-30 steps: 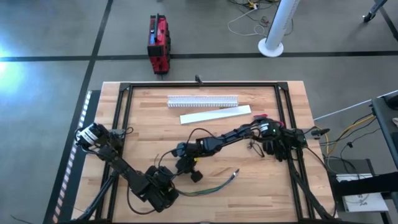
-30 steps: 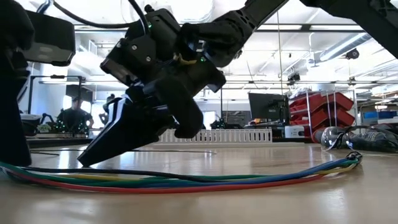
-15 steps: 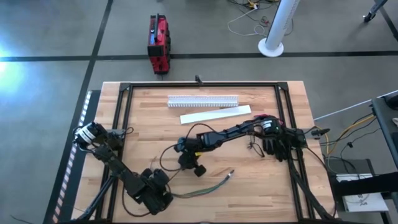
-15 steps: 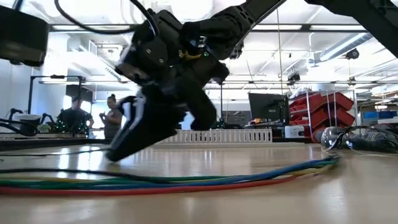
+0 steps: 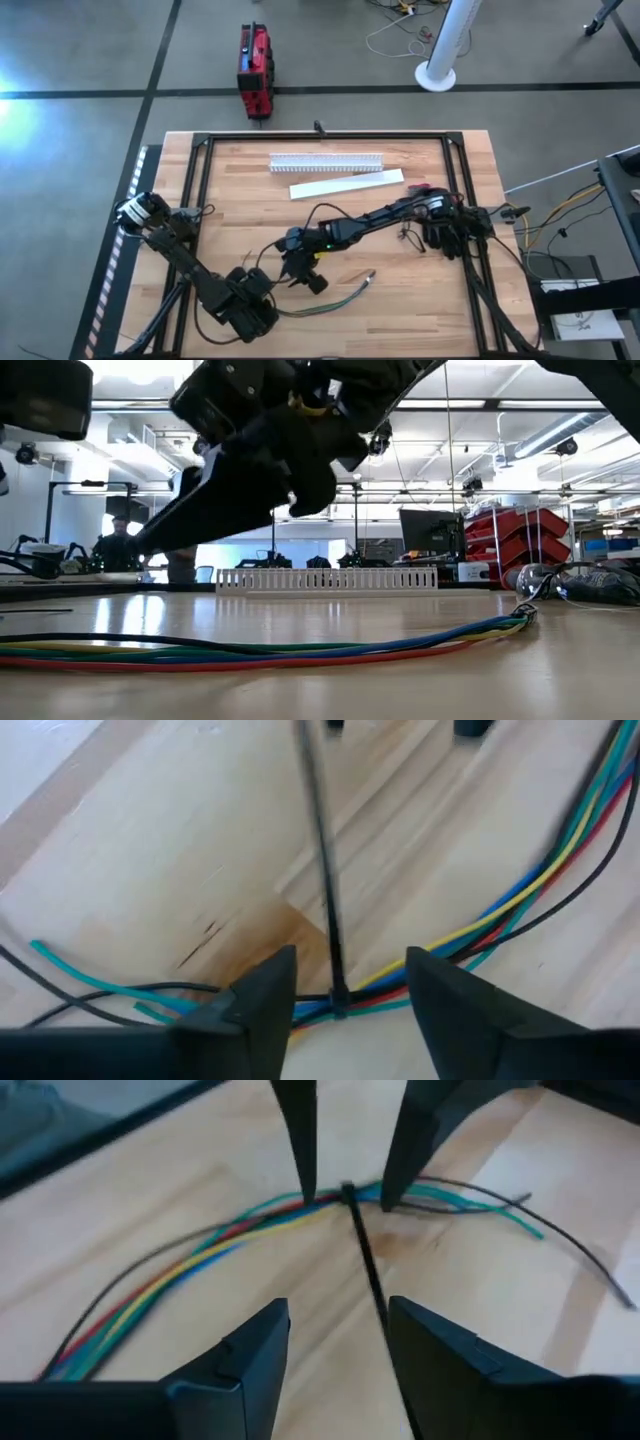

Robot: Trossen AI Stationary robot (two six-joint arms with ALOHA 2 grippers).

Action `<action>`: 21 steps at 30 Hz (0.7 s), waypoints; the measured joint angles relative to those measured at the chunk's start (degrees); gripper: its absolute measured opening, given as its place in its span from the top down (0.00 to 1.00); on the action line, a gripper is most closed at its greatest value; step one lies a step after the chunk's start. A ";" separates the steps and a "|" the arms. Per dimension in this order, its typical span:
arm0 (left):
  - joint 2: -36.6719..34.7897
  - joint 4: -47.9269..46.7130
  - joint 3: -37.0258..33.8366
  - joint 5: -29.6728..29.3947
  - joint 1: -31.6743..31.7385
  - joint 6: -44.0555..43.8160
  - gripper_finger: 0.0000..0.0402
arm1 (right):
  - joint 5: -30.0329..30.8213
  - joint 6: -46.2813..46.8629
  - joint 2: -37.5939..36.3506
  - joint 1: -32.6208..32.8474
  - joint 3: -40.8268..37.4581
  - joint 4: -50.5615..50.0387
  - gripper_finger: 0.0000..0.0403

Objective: Ziptie cables
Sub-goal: Wrap the cables together using a black zip tie

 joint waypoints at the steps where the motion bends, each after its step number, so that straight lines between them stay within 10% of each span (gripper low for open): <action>1: -0.04 0.02 0.00 -0.02 -0.02 -0.11 0.55 | 0.07 0.29 0.28 0.02 0.02 0.48 0.60; 21: -0.07 -1.13 -0.04 -1.26 -3.96 -3.09 0.64 | 4.33 8.06 10.53 2.02 4.95 16.76 0.70</action>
